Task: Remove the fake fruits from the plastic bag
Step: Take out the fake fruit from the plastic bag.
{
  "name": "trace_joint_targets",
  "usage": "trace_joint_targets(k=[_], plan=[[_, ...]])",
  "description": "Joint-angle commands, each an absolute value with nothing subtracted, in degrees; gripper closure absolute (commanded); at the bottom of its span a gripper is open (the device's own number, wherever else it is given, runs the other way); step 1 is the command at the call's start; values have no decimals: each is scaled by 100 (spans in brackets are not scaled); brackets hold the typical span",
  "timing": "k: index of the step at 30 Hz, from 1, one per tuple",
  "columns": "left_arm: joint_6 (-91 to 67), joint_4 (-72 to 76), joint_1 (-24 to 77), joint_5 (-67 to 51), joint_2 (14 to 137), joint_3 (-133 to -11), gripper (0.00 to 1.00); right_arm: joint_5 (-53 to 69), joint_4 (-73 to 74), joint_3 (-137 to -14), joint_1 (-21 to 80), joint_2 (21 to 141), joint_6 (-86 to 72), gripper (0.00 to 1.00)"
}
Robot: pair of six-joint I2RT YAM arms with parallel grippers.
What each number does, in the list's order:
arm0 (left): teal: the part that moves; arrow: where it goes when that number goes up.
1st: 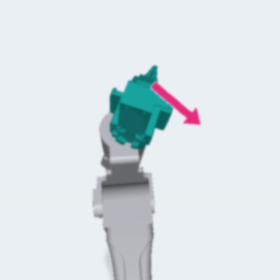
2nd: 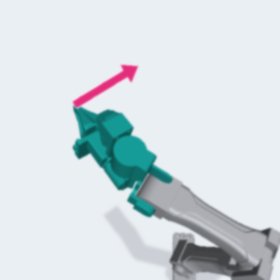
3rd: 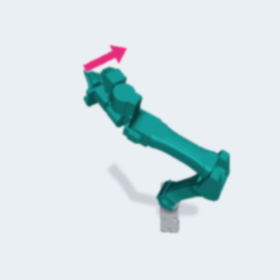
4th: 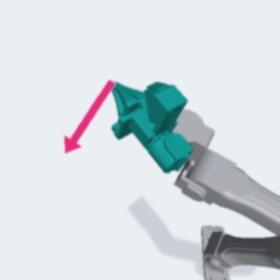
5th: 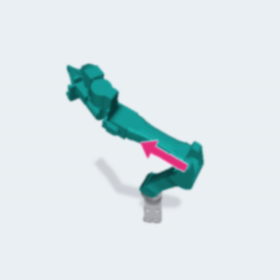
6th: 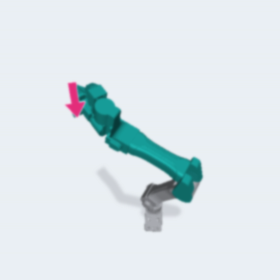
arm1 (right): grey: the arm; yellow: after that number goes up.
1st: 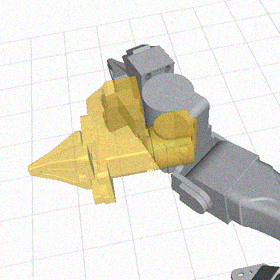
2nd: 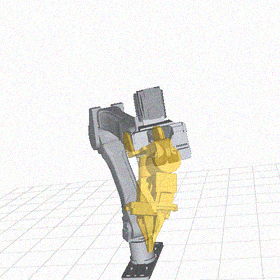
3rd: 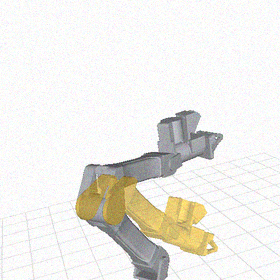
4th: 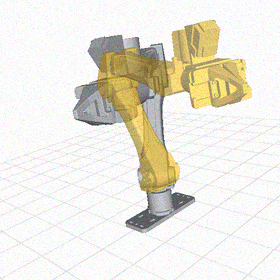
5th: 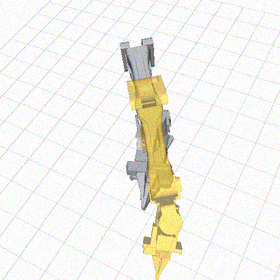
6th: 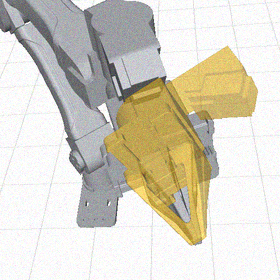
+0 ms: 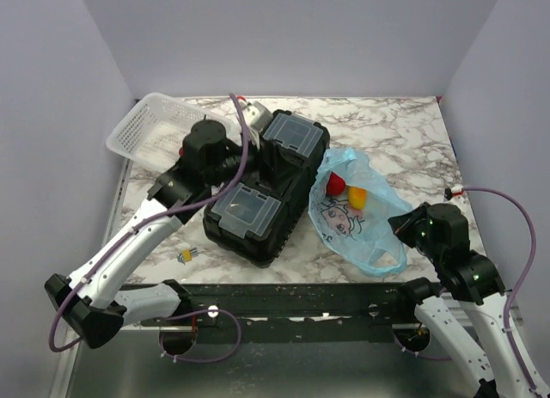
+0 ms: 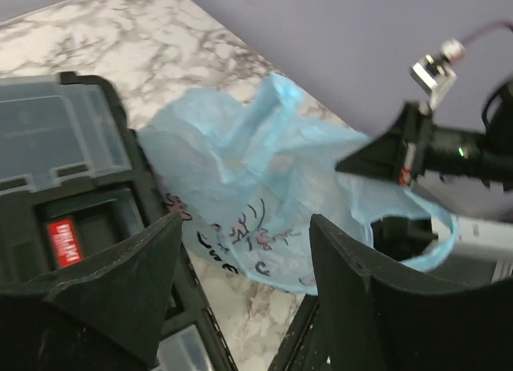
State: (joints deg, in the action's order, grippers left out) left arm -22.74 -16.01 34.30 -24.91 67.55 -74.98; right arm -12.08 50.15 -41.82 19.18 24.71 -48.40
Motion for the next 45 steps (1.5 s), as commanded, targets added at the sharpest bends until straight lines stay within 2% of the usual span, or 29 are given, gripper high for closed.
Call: trace_joint_targets(k=[1, 6, 13, 18, 24, 28, 32, 39, 45], plan=[[-1104, -1162, 4434, -2149, 6204, -6827, 35, -1067, 4921, -4113, 1920, 2562, -4752, 99], [-249, -1530, 5437, -1554, 6242, -6636, 35, -1073, 4934, -4122, 1918, 2494, -4763, 99], [-960, -811, 5856, -1949, 7132, -6448, 37, -1018, 4970, -4122, 1921, 2465, -4765, 99], [-1251, -541, 6264, -1289, 7917, -6784, 39, -953, 5359, -4204, 1921, 2458, -4968, 99], [-1798, -444, 6310, -977, 8983, -7246, 45, -1114, 5953, -4362, 1920, 2404, -5260, 99], [-1867, 76, 6417, -766, 9353, -7073, 45, -1342, 6192, -4302, 1918, 2104, -5456, 99], [-1688, 298, 6502, -288, 9596, -6993, 46, -1313, 6166, -4218, 1924, 1789, -5554, 99], [-1556, 545, 6488, -279, 9981, -6953, 46, -868, 5797, -4108, 1919, 1767, -5301, 99], [-1813, 388, 6355, -333, 10521, -7444, 48, -946, 5794, -4168, 1922, 1797, -5259, 99]])
